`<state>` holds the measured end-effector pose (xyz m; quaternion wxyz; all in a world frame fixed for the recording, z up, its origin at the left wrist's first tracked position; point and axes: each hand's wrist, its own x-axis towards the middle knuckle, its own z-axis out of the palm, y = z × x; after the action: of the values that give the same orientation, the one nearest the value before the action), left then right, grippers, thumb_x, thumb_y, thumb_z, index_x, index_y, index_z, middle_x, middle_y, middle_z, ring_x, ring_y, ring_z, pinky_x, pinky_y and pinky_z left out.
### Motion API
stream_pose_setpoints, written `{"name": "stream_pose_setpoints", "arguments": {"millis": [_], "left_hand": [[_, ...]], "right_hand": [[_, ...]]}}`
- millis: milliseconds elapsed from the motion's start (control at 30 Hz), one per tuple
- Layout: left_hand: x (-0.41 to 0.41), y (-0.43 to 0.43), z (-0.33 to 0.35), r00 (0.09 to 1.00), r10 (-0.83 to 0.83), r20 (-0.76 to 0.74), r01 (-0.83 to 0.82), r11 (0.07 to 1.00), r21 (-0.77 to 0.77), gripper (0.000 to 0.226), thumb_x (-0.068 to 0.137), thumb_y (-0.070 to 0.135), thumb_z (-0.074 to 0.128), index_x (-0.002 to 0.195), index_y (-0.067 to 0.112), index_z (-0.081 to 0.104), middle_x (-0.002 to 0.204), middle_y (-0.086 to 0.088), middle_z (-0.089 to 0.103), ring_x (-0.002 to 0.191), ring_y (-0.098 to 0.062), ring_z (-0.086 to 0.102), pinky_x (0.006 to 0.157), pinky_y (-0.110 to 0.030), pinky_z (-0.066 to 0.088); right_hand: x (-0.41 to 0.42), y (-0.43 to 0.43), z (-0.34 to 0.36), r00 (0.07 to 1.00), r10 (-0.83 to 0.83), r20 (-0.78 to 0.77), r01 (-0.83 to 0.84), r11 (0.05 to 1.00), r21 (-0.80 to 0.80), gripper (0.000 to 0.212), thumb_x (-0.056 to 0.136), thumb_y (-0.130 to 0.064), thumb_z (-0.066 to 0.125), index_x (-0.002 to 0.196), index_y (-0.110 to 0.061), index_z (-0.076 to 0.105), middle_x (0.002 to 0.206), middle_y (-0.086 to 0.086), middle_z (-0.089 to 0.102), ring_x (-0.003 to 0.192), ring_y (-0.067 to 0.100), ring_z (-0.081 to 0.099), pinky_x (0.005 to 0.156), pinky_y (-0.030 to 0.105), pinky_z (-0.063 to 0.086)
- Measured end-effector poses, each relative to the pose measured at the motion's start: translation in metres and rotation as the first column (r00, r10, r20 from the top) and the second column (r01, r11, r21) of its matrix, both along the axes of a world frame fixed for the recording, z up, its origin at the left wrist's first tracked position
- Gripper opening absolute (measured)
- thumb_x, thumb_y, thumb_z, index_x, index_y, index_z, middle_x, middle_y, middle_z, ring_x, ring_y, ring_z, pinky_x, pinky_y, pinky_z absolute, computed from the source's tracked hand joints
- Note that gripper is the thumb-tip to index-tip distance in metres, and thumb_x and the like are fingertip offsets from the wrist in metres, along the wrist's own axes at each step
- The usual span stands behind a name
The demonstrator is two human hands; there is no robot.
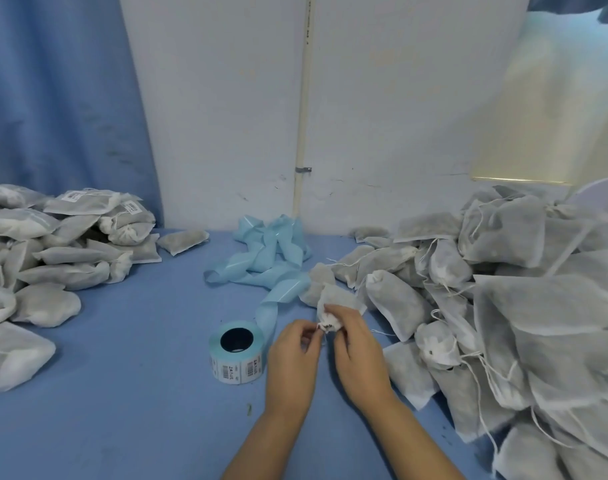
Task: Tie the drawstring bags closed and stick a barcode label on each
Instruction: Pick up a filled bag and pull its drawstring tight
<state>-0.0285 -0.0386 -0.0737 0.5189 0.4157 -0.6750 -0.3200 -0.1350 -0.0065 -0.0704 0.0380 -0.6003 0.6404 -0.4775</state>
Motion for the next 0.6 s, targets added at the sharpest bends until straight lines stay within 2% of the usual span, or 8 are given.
{"name": "stream_pose_setpoints", "arguments": {"millis": [100, 167, 233, 333, 433, 500, 600], "left_hand": [[0.000, -0.001, 0.000, 0.998, 0.060, 0.024, -0.059, 0.997, -0.054, 0.005, 0.088, 0.013, 0.066, 0.087, 0.018, 0.064, 0.086, 0.006, 0.060, 0.079, 0.001, 0.056, 0.067, -0.009, 0.042], [-0.001, -0.002, 0.000, 0.999, 0.025, -0.030, -0.024, 0.999, 0.034, 0.008, 0.088, 0.014, 0.064, 0.084, 0.019, 0.062, 0.082, 0.003, 0.062, 0.065, 0.000, 0.058, 0.060, -0.009, 0.042], [-0.003, 0.000, 0.002, 0.980, -0.095, -0.176, 0.133, 0.968, 0.215, 0.009, 0.091, 0.013, 0.061, 0.083, 0.016, 0.059, 0.071, -0.004, 0.068, 0.050, -0.005, 0.058, 0.051, -0.015, 0.045], [-0.002, -0.002, 0.007, 0.896, -0.187, -0.403, 0.337, 0.876, 0.345, 0.008, 0.093, 0.004, 0.056, 0.085, 0.005, 0.057, 0.069, -0.009, 0.069, 0.056, -0.016, 0.065, 0.052, -0.022, 0.051], [0.001, -0.003, 0.010, 0.875, -0.238, -0.422, 0.414, 0.820, 0.395, 0.015, 0.096, 0.003, 0.048, 0.088, 0.006, 0.059, 0.058, -0.006, 0.061, 0.051, -0.018, 0.061, 0.049, -0.023, 0.050], [0.002, -0.003, 0.010, 0.891, -0.260, -0.372, 0.408, 0.817, 0.408, 0.022, 0.097, 0.002, 0.041, 0.091, 0.008, 0.062, 0.046, 0.000, 0.051, 0.042, -0.016, 0.055, 0.041, -0.021, 0.042], [0.003, -0.004, 0.011, 0.893, -0.261, -0.365, 0.408, 0.812, 0.417, 0.025, 0.096, 0.000, 0.037, 0.096, 0.006, 0.061, 0.042, 0.006, 0.038, 0.036, -0.013, 0.041, 0.037, -0.021, 0.030]], "right_hand": [[-0.002, -0.002, -0.004, 0.998, -0.044, 0.042, 0.041, 0.997, 0.062, 0.036, 0.099, -0.014, 0.041, 0.131, -0.029, 0.048, 0.121, -0.026, 0.046, 0.108, -0.002, 0.049, 0.083, 0.010, 0.034], [-0.002, -0.004, -0.004, 0.992, -0.087, 0.095, 0.078, 0.992, 0.095, 0.039, 0.099, -0.016, 0.041, 0.135, -0.029, 0.043, 0.120, -0.025, 0.045, 0.102, -0.004, 0.051, 0.080, 0.013, 0.035], [-0.001, -0.004, -0.003, 0.979, -0.104, 0.173, 0.091, 0.992, 0.083, 0.045, 0.097, -0.012, 0.043, 0.139, -0.026, 0.036, 0.122, -0.021, 0.041, 0.093, -0.011, 0.051, 0.074, 0.010, 0.038], [0.002, -0.003, -0.002, 0.961, -0.131, 0.245, 0.143, 0.989, -0.032, 0.046, 0.093, -0.008, 0.055, 0.133, -0.016, 0.033, 0.133, -0.009, 0.032, 0.089, -0.003, 0.058, 0.072, 0.013, 0.048], [0.008, -0.001, 0.001, 0.921, -0.231, 0.313, 0.265, 0.962, -0.069, 0.031, 0.089, -0.014, 0.064, 0.104, -0.020, 0.038, 0.105, 0.006, 0.052, 0.069, 0.001, 0.057, 0.061, 0.010, 0.044], [0.013, 0.001, 0.002, 0.900, -0.231, 0.370, 0.265, 0.963, -0.044, 0.020, 0.091, -0.018, 0.062, 0.089, -0.022, 0.042, 0.084, 0.002, 0.058, 0.065, 0.001, 0.054, 0.060, 0.010, 0.041], [0.019, 0.002, 0.000, 0.900, -0.236, 0.367, 0.215, 0.972, 0.098, 0.017, 0.094, -0.025, 0.055, 0.077, -0.023, 0.054, 0.070, -0.006, 0.061, 0.063, 0.003, 0.054, 0.056, 0.015, 0.039]]}}
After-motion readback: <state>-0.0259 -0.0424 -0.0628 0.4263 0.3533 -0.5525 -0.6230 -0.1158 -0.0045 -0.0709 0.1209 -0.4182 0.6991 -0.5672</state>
